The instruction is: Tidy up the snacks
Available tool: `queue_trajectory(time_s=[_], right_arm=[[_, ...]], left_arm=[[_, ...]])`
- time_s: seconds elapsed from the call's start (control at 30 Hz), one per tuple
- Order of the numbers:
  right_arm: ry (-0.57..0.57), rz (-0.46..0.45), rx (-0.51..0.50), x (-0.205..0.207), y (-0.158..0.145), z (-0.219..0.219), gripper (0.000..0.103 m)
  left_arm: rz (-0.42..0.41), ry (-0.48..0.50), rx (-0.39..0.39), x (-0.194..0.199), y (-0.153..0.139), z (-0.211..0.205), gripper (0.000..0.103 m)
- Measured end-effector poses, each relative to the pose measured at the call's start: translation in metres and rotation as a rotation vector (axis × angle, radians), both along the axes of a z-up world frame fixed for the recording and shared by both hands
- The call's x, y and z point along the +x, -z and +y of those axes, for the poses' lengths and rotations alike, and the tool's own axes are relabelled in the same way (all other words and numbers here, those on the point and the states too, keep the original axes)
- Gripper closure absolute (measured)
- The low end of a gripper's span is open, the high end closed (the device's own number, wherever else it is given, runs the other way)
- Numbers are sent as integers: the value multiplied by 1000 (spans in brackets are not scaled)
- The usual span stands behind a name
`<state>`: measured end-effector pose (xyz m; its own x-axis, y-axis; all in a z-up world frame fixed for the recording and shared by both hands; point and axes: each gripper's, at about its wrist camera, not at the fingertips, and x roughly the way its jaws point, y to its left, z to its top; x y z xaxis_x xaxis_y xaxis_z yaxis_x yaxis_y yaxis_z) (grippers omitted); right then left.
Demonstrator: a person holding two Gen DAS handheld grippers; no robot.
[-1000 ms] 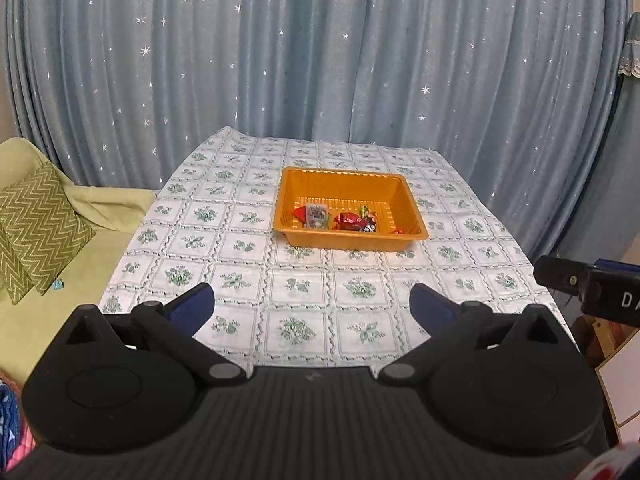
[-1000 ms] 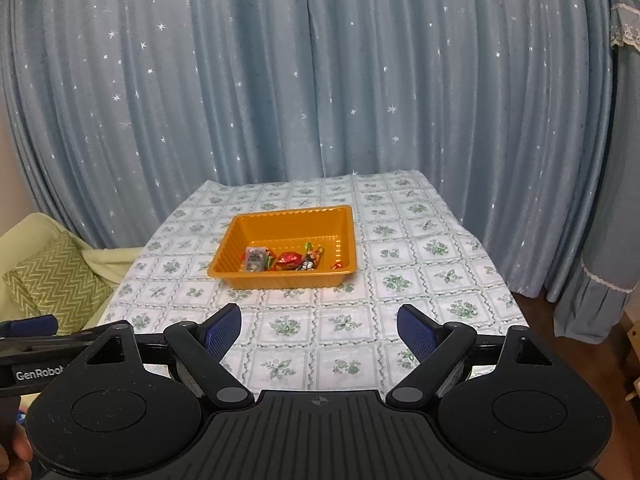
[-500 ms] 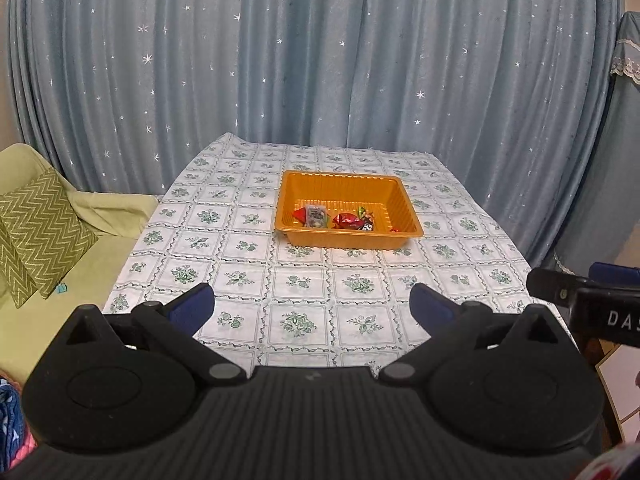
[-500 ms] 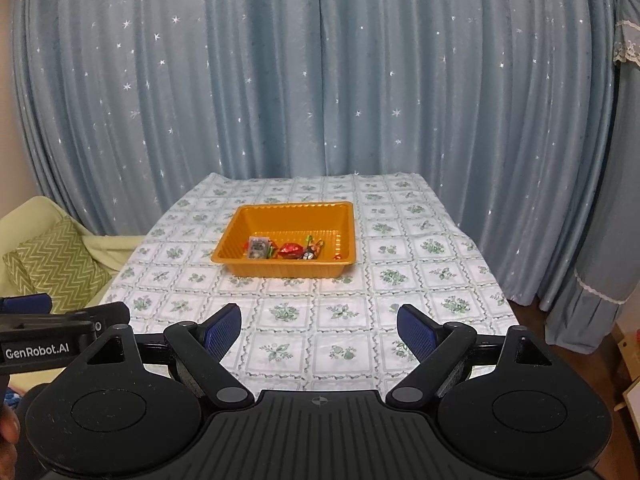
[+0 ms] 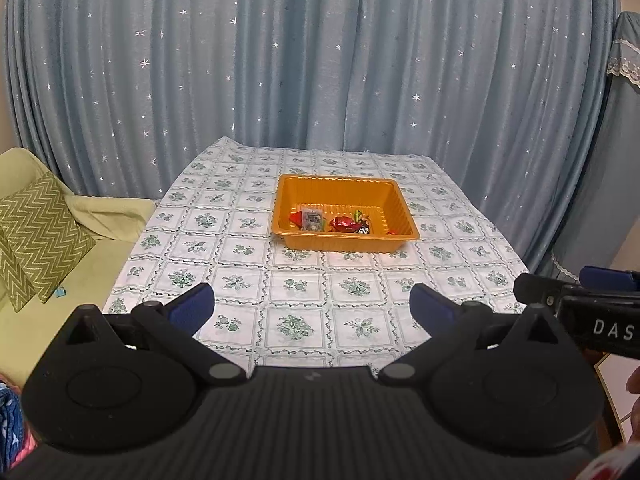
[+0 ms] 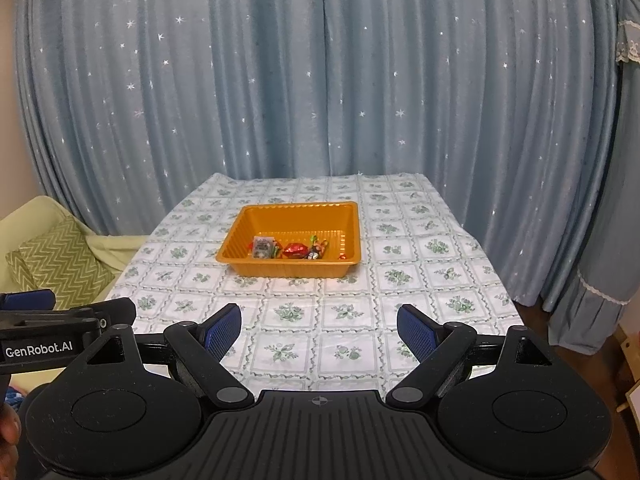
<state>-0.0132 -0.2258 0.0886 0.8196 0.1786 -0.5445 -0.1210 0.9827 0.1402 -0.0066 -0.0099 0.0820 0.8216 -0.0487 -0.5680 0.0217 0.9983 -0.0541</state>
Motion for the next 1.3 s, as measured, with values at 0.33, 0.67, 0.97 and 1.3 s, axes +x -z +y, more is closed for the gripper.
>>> queue_trajectory(time_s=[0.33, 0.67, 0.97, 1.3], right_arm=[[0, 4, 4, 2, 0, -2, 18], [1, 2, 6, 3, 0, -2, 18], [1, 1, 7, 3, 0, -2, 18], [2, 5, 10, 4, 1, -3, 18]], left_arm=[[-1, 11, 2, -1, 0, -1, 0], [1, 13, 4, 0, 0, -1, 0], [0, 15, 8, 1, 0, -2, 0], [4, 15, 5, 1, 0, -1, 0]])
